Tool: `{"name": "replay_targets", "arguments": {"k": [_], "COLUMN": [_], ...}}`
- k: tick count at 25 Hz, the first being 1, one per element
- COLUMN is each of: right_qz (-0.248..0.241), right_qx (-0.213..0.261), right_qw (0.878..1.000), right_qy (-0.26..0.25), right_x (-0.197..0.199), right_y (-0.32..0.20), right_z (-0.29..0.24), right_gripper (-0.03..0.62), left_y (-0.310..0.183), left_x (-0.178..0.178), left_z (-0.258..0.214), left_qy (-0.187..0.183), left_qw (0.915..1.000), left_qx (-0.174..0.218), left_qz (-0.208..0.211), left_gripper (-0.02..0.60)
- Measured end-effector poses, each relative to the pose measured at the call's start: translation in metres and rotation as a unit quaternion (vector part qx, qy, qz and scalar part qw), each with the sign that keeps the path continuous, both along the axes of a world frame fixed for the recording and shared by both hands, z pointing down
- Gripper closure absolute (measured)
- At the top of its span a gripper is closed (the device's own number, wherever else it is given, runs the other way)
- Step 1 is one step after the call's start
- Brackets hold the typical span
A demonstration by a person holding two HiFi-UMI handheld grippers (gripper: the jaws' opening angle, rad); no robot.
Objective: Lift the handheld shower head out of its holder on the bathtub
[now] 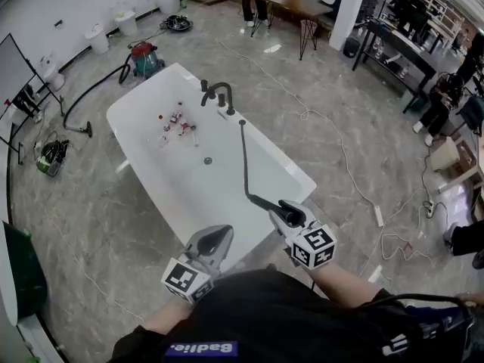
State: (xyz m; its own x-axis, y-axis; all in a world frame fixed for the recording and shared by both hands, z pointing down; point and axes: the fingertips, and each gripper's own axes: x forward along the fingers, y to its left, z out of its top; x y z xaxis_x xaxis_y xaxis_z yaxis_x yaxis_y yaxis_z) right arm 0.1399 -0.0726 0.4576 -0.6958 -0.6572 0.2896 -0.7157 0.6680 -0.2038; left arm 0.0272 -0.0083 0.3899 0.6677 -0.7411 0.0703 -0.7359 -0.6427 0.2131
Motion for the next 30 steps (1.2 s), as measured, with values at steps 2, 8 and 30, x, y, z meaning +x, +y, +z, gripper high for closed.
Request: {"name": "replay_targets", "arguments": {"k": [2,8,30], "right_qz": [-0.004,-0.034,-0.085], "right_qx": [0.002,0.029,0.060], "right_qw": [1.000,0.999,0.995], "right_qy": [-0.008,-0.017,-0.012], "right_x": [0.006,0.000,-0.006], "right_y": [0.010,0.042,0.067], "right_z": [-0.004,-0.034,-0.058], "right_gripper": [0.464,0.464,0.464], "left_y": [0.003,0.012,0.028], "left_x": [0.011,0.027,0.049], "left_z": [0.001,0.001,-0.007], "left_qy": [-0.014,-0.030,-0.049], "left_qw": [0.9999,0.9995,0.9980], "left_qx": [0.009,0.002,0.027], "left_qz": [0.004,0.013,0.030], "left_gripper": [0.577,0.577,0.577]}}
